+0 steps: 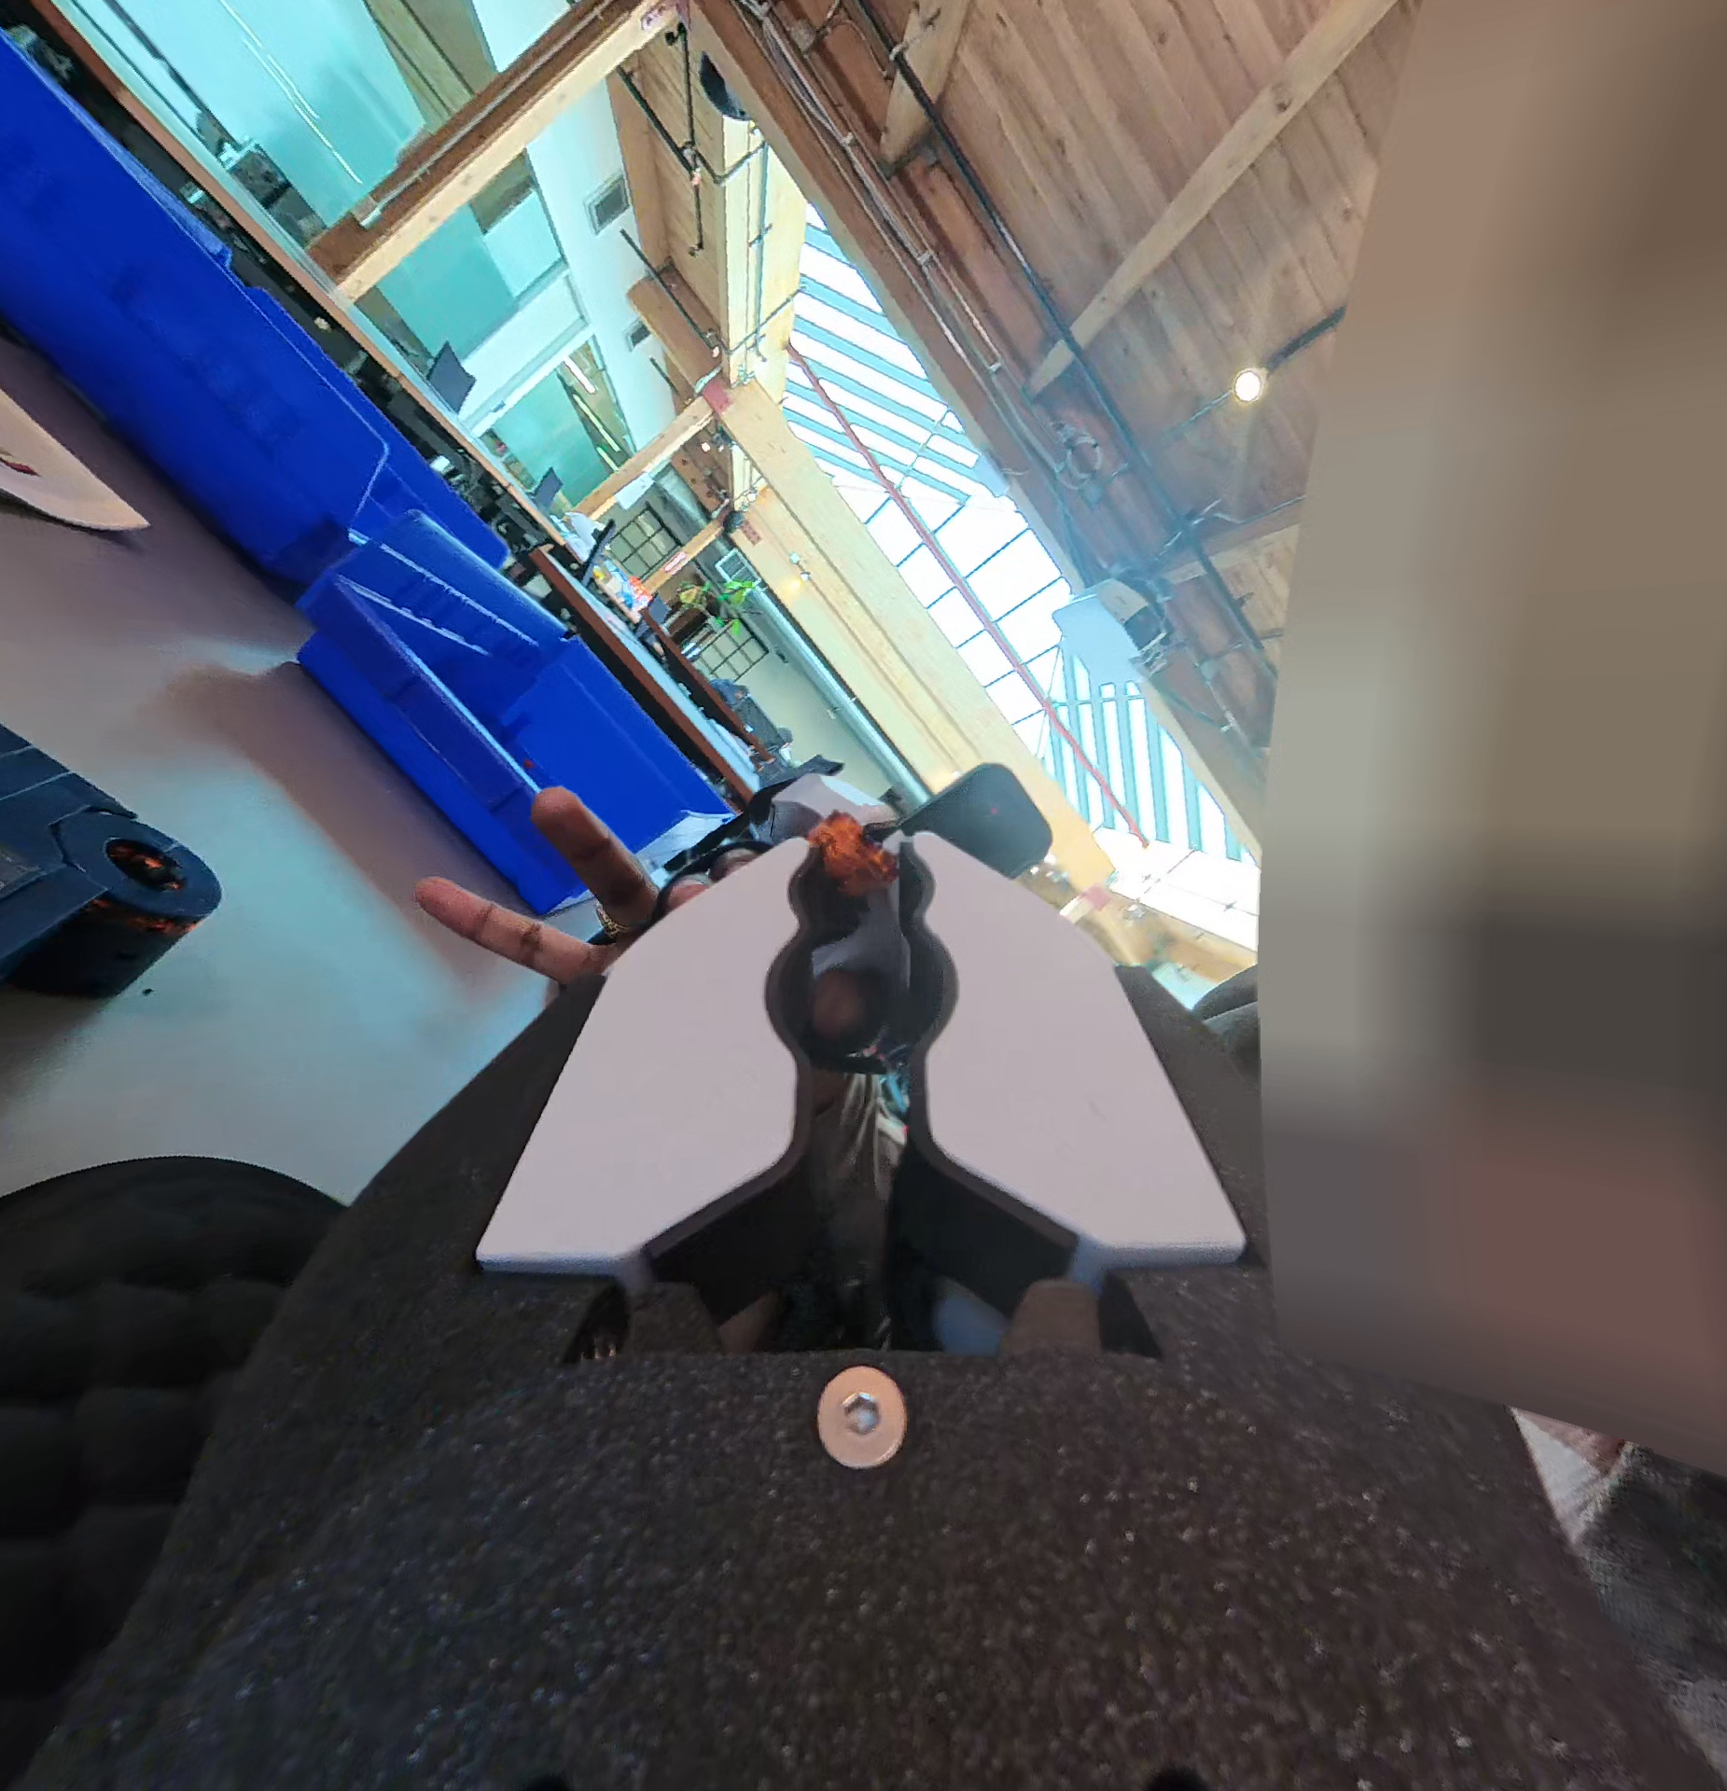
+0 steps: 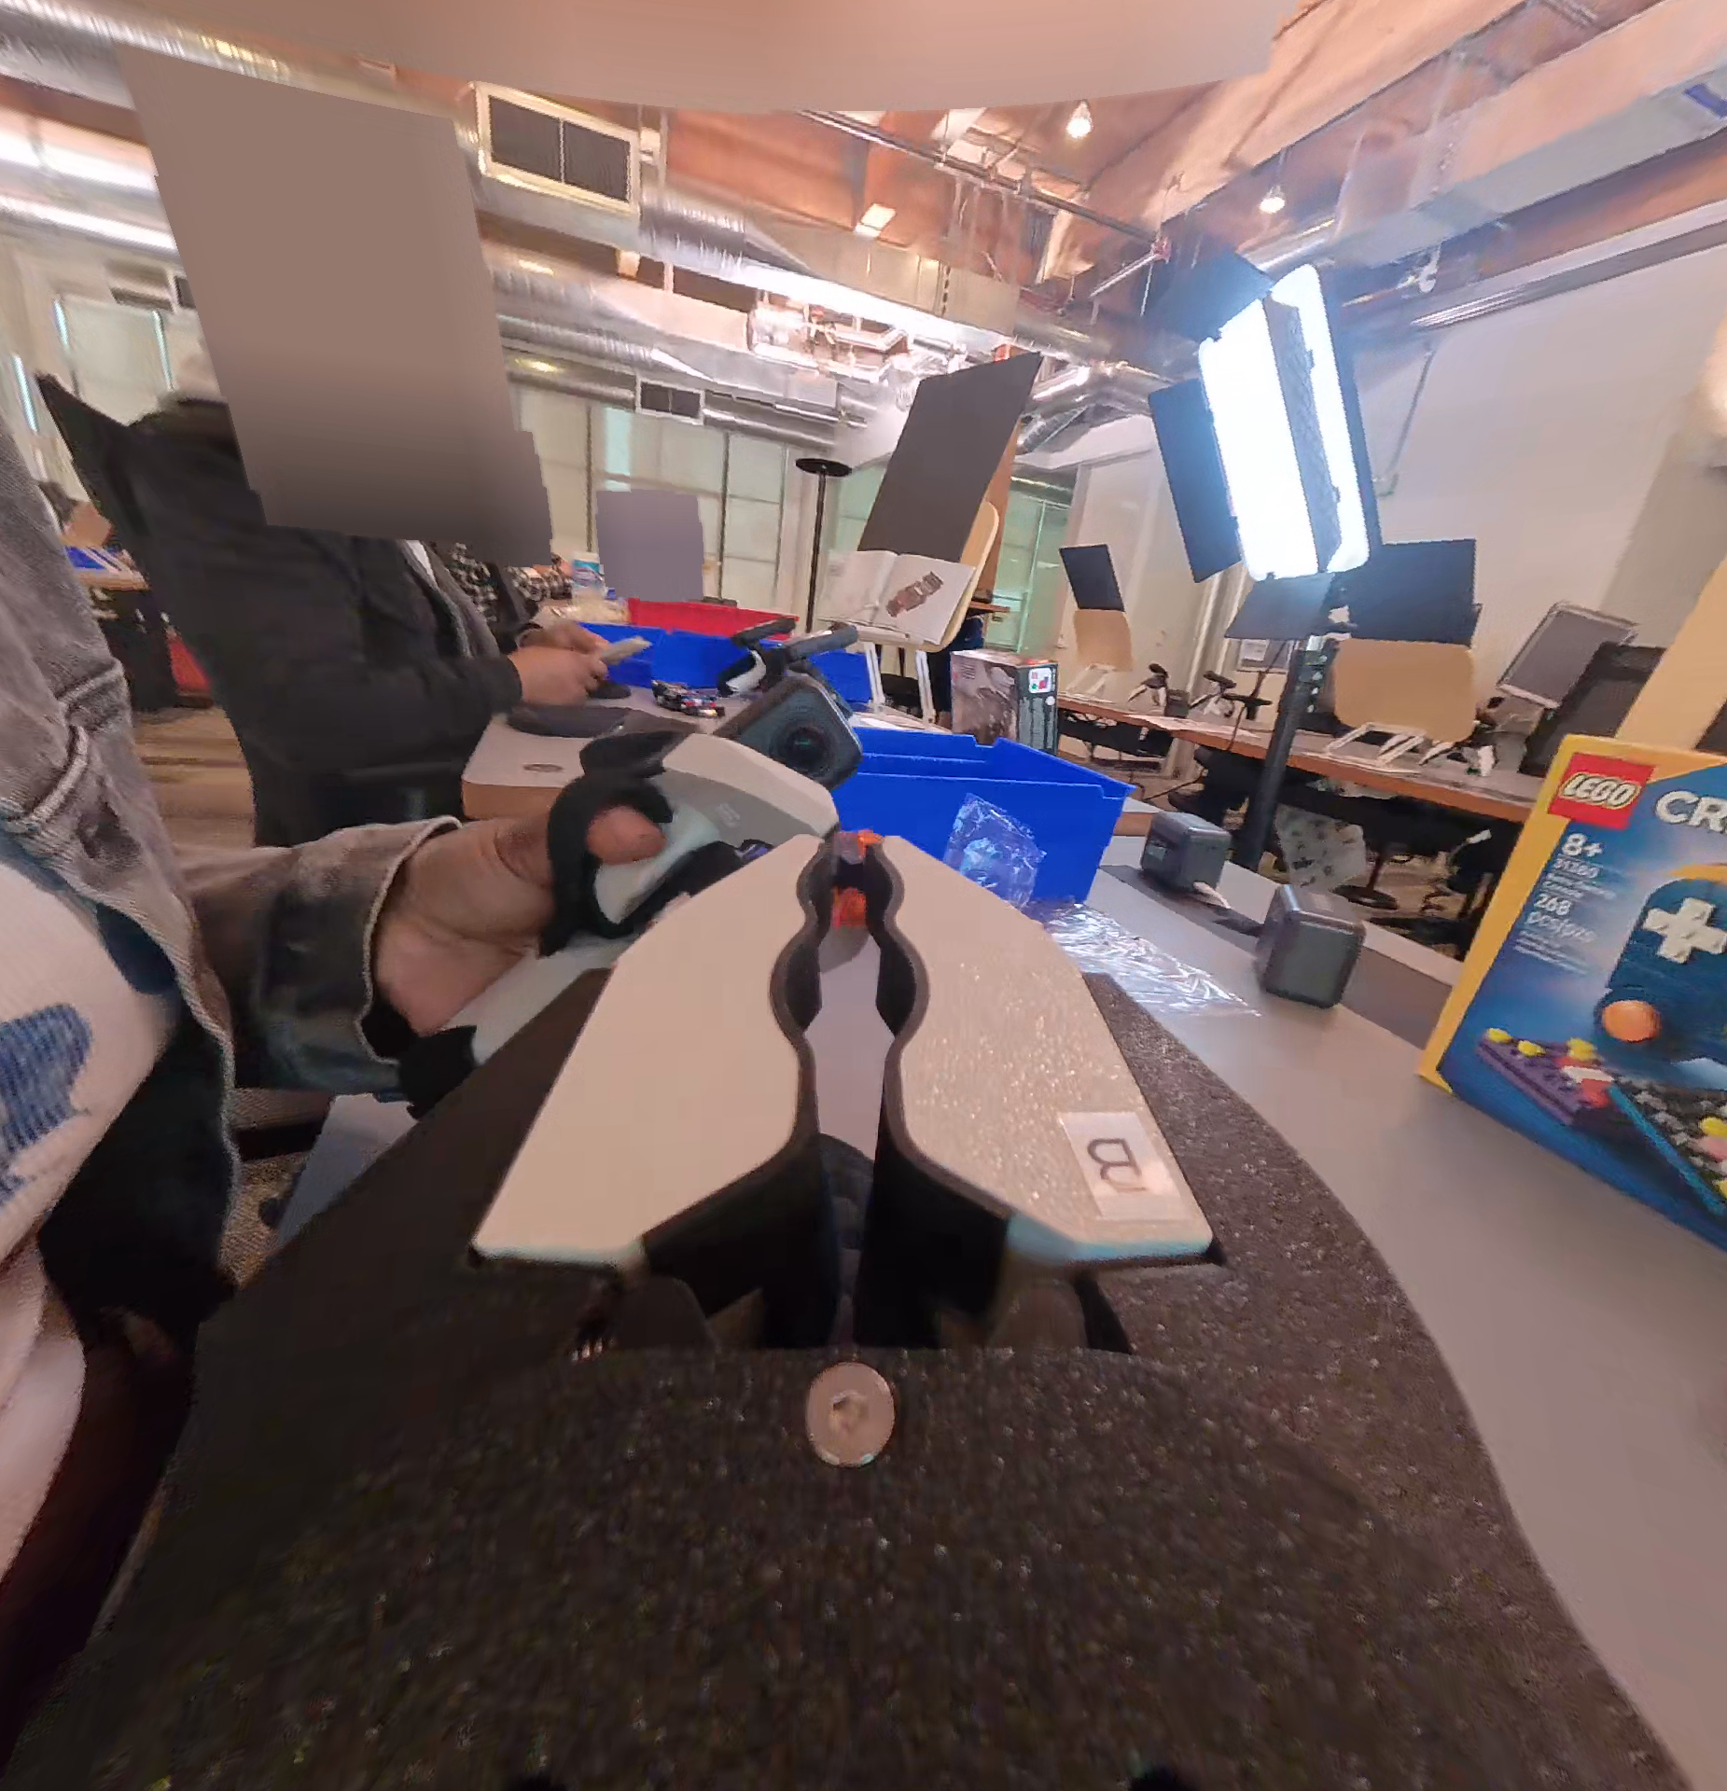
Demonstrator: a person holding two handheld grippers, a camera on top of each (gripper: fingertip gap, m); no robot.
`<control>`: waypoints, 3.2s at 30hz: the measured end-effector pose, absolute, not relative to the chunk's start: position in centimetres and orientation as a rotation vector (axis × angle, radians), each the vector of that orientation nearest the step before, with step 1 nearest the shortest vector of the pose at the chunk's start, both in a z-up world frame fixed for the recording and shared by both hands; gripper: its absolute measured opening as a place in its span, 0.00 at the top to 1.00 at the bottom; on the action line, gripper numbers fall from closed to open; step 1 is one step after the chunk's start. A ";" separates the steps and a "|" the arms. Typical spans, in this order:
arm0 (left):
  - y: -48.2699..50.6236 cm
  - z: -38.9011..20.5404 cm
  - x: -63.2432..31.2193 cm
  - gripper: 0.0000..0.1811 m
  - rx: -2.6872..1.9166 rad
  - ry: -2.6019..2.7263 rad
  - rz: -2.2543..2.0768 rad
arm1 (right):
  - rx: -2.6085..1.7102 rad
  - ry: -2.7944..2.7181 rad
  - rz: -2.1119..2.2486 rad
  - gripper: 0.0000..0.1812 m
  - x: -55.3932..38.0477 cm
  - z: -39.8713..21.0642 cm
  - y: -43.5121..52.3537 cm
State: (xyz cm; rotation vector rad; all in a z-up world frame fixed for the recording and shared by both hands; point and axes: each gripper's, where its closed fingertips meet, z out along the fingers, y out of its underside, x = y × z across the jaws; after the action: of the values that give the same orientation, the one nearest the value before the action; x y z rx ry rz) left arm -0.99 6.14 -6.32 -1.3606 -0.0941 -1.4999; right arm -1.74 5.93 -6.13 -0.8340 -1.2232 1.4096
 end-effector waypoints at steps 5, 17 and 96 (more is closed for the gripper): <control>6.3 -6.8 -2.0 0.96 -1.354 -0.147 -1.492 | -0.793 -1.312 1.297 0.97 -1.3 -6.6 5.9; 6.6 -7.9 -1.3 0.97 -1.505 -0.056 -1.429 | -0.724 -1.443 1.029 0.98 -0.4 -7.6 5.9; 6.1 -7.9 -7.8 0.98 -1.430 -0.318 -1.228 | -1.709 -1.248 -0.027 0.19 25.8 -8.9 41.2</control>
State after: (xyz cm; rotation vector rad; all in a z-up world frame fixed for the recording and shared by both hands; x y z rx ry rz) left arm -7.81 6.13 -7.93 -1.4296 -0.3180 -1.2276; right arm 25.77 41.21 -8.85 -1.7092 -1.2481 -0.0272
